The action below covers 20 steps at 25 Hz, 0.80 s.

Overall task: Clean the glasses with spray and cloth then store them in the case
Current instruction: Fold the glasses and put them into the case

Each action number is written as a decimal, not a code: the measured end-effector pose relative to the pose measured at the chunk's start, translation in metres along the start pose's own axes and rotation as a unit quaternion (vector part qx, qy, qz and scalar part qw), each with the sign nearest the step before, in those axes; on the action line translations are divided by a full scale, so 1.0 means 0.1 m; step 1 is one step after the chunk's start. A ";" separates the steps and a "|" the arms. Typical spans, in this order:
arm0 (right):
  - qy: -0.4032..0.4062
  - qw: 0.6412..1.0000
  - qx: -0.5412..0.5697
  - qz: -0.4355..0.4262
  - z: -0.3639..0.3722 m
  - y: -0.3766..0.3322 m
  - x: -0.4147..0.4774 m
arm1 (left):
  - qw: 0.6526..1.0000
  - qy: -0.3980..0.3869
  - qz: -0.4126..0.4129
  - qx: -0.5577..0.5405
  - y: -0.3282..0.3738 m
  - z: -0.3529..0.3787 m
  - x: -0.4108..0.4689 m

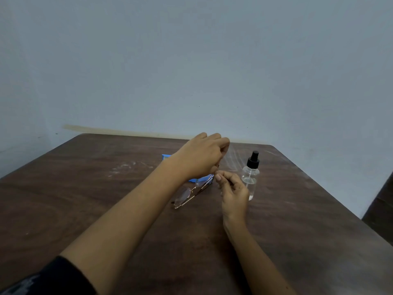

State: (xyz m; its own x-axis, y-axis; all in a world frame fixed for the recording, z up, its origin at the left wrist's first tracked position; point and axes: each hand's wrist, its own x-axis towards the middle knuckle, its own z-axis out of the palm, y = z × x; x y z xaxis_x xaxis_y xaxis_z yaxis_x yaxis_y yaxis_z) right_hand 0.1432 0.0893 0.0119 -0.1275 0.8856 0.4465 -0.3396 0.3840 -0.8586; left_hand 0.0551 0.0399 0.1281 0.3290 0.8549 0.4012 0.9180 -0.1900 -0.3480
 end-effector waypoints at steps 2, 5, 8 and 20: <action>-0.010 1.000 -0.001 -0.007 -0.01 -0.01 0.00 | 1.000 0.001 -0.023 -0.012 -0.06 0.02 -0.02; -0.006 1.000 0.009 0.018 -0.05 0.02 0.02 | 0.991 0.010 -0.115 -0.071 -0.22 0.02 -0.10; -0.027 0.998 0.009 0.059 -0.07 0.03 0.02 | 0.956 0.059 -0.228 -0.176 -0.39 0.04 -0.26; -0.275 0.961 -0.019 -0.008 -0.04 -0.08 -0.06 | 0.601 0.206 -0.539 -0.553 -0.65 0.49 -0.85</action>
State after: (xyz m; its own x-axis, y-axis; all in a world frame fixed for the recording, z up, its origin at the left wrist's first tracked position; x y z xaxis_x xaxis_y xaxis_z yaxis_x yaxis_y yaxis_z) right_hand 0.1509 0.0818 0.0150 -0.5994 0.6119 0.5160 -0.3123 0.4147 -0.8547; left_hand -0.0435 0.0034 0.0753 -0.7713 0.6204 0.1422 0.1565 -0.0316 0.9872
